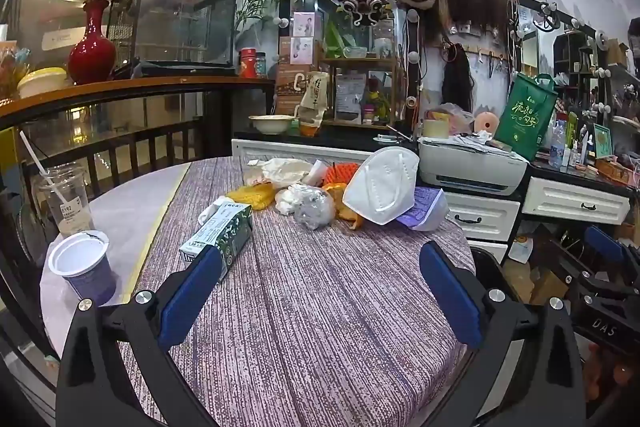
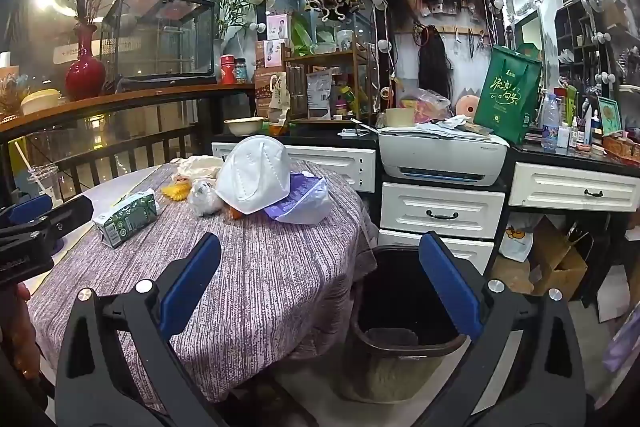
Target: Collect trash
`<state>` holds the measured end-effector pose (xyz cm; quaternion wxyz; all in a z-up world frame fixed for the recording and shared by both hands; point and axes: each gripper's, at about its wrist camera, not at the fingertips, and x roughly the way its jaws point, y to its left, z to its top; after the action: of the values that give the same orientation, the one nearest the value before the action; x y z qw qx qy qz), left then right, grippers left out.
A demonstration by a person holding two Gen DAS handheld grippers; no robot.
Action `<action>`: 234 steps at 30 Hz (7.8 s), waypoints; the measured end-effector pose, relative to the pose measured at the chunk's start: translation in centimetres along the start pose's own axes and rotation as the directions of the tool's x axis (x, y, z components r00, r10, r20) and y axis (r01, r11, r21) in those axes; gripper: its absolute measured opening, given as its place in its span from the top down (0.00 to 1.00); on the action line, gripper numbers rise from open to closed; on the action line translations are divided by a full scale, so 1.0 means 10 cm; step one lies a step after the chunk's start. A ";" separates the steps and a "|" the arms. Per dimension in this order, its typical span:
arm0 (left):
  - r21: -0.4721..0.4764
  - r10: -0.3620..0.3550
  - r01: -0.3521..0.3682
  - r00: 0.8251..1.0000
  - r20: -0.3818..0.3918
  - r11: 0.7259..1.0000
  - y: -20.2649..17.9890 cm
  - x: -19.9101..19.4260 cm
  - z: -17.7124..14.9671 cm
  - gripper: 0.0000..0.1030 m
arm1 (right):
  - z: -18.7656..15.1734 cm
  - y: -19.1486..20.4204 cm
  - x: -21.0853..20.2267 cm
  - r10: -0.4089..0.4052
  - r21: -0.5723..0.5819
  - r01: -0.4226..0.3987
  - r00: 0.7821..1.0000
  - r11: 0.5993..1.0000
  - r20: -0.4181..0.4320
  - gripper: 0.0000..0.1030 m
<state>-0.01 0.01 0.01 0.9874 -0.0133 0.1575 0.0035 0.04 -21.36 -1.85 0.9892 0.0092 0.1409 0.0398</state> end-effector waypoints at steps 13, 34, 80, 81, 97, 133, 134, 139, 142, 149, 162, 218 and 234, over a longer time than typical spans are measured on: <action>0.003 -0.009 0.009 1.000 -0.007 1.000 0.00 0.00 0.01 0.05 | 0.01 0.02 0.00 0.007 -0.002 -0.007 1.000 1.000 -0.011 0.05; -0.004 -0.014 0.014 1.000 -0.020 1.000 -0.02 0.05 -0.03 0.05 | -0.02 -0.03 0.02 0.010 0.014 -0.010 1.000 1.000 -0.008 0.05; -0.006 -0.021 0.021 0.999 -0.040 1.000 -0.02 0.08 -0.07 0.05 | -0.04 -0.05 0.03 0.011 0.020 -0.011 1.000 1.000 -0.018 0.05; -0.006 -0.020 0.020 0.999 -0.040 1.000 -0.02 0.08 -0.07 0.05 | -0.05 -0.05 0.03 0.011 0.020 -0.011 1.000 1.000 -0.018 0.05; -0.003 -0.021 0.021 0.998 -0.053 1.000 -0.04 0.12 -0.20 0.05 | -0.05 -0.03 0.04 0.014 0.018 -0.014 1.000 1.000 -0.024 0.05; -0.007 -0.034 0.034 0.909 -0.414 0.999 0.64 0.99 0.05 0.05 | 0.35 0.28 1.56 0.277 -0.111 -0.330 0.900 0.937 -0.338 0.05; 0.004 -0.028 0.032 0.910 -0.413 0.999 0.64 1.00 0.08 0.05 | 0.39 0.29 1.59 0.285 -0.117 -0.339 0.899 0.933 -0.332 0.05; -0.004 -0.026 0.027 0.901 -0.433 1.000 0.75 1.11 0.24 0.05 | 0.73 0.41 1.90 0.309 -0.197 -0.389 0.888 0.900 -0.340 0.05; -0.010 -0.004 0.000 0.900 -0.437 1.000 0.85 1.19 0.31 0.05 | 0.87 0.43 2.10 0.304 -0.205 -0.391 0.883 0.897 -0.357 0.05; -0.042 0.005 -0.027 0.890 -0.455 0.999 1.05 1.33 0.39 0.05 | 0.85 0.44 2.59 0.302 -0.152 -0.404 0.843 0.902 -0.446 0.17; -0.075 0.004 -0.050 0.853 -0.522 0.996 1.30 1.55 0.38 0.05 | 0.71 0.46 2.66 0.336 -0.122 -0.445 0.805 0.887 -0.489 0.86; -0.137 -0.281 0.247 0.872 -0.401 0.959 0.12 1.28 0.62 0.51 | 1.05 -1.05 1.58 0.302 0.105 -0.286 0.931 0.952 -0.205 0.88; -0.071 -0.481 0.510 0.744 -0.464 0.857 -1.53 1.66 0.53 0.51 | -0.61 -2.00 2.97 0.108 0.247 0.061 0.782 0.967 -0.614 0.88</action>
<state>17.61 -15.05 0.28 0.8851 -0.0255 0.3804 -0.2669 28.32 -38.86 -16.60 0.8768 0.1234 0.4634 0.0346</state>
